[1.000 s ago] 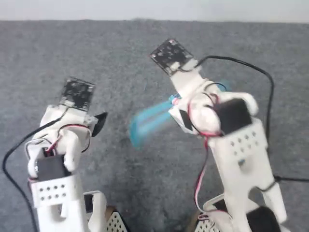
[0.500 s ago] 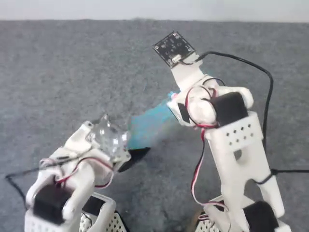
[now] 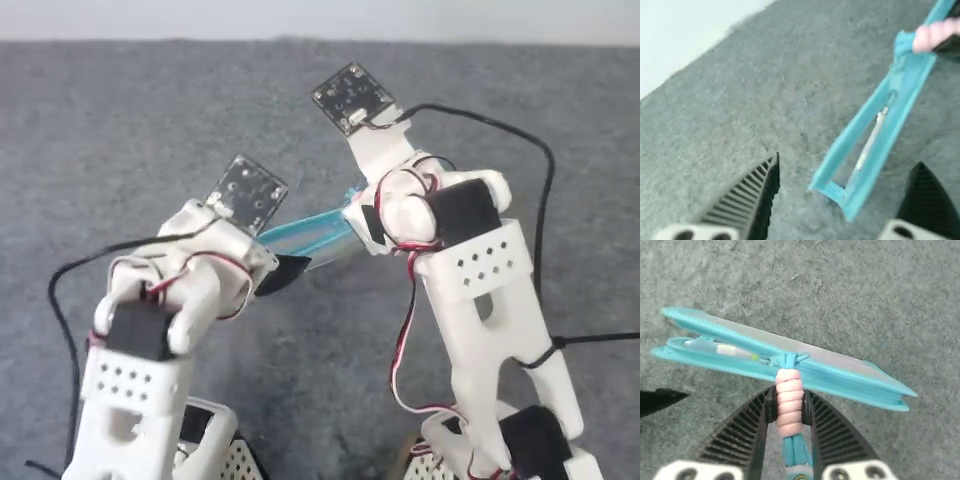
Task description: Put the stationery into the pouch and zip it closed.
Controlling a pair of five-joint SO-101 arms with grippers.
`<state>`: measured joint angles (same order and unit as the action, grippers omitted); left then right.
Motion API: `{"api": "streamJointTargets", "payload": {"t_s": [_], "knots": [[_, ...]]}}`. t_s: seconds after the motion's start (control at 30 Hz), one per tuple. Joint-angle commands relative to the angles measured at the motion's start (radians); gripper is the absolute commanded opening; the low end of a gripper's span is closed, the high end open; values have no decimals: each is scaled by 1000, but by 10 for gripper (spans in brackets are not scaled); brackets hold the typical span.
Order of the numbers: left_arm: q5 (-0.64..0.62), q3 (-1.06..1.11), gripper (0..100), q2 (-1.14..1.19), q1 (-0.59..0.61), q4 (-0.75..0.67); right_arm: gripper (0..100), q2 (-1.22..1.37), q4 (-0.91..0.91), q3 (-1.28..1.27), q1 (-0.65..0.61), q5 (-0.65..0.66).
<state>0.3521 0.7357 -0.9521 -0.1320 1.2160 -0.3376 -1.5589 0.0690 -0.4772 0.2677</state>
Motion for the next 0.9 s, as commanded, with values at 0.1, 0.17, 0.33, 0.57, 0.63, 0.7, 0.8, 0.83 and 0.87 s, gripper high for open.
{"api": "streamJointTargets", "payload": {"t_s": [0.1, 0.17, 0.33, 0.57, 0.63, 0.7, 0.8, 0.83, 0.87], "knots": [[61, -50, 378, 140, 2, -103, 6, -7, 19, 6, -45, 21], [63, -51, 378, 181, -11, -107, 6, -7, 21, 6, -47, 21], [63, -58, 378, 259, -18, -107, 6, -5, 22, 6, -47, 21], [64, -33, 348, 275, -18, -172, 6, -5, 16, 5, -47, 18], [66, -7, 309, 275, -18, -207, 6, -5, 2, 5, -47, 17], [66, 27, 279, 275, -18, -253, 6, -5, -10, 5, -47, 15], [66, 74, 242, 275, -18, -311, 6, -8, -12, -6, -47, 14], [68, 87, 234, 275, -18, -324, 6, -10, -8, -18, -47, 14], [78, 97, 225, 275, -18, -333, 6, -10, -5, -32, -48, 14]]}}
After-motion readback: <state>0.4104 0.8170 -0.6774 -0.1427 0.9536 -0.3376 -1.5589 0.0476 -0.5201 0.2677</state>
